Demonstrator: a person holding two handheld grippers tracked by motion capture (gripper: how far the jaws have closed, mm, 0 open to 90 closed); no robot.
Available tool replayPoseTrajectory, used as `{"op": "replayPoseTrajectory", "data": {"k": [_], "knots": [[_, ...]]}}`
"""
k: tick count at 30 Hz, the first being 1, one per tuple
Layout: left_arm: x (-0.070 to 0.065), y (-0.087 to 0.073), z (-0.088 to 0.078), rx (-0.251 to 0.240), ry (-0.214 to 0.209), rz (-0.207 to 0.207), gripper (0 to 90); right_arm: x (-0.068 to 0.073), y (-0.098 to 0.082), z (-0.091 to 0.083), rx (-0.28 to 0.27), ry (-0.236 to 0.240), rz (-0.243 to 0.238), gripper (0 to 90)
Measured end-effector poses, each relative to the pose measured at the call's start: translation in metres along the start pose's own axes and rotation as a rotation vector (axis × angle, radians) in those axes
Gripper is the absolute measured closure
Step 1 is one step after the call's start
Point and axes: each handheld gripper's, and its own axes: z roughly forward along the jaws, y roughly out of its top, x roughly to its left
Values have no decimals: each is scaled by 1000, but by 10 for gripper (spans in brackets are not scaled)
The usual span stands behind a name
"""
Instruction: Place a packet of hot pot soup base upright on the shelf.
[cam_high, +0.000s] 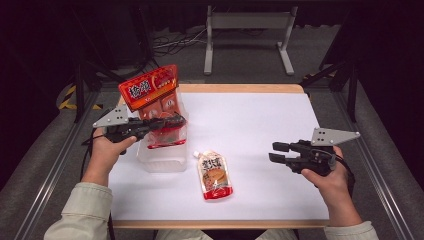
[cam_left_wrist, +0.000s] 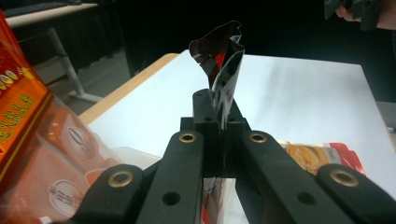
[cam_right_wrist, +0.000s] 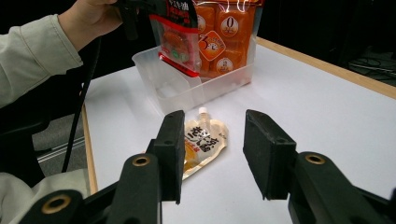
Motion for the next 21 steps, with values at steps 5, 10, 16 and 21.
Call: {"op": "replayPoseTrajectory", "data": {"k": [5, 10, 16, 21], "knots": [[2, -3, 2, 7, -10, -12, 893, 0, 0, 0, -2, 1, -2, 592], [5, -8, 1, 11, -29, -27, 887, 0, 0, 1, 6, 6, -2, 589], [7, -10, 1, 13, -26, -43, 885, -1, -1, 1, 2, 4, 0, 589], [8, -13, 1, 15, -24, -49, 883, -1, -1, 2, 7, 8, 2, 587]]}}
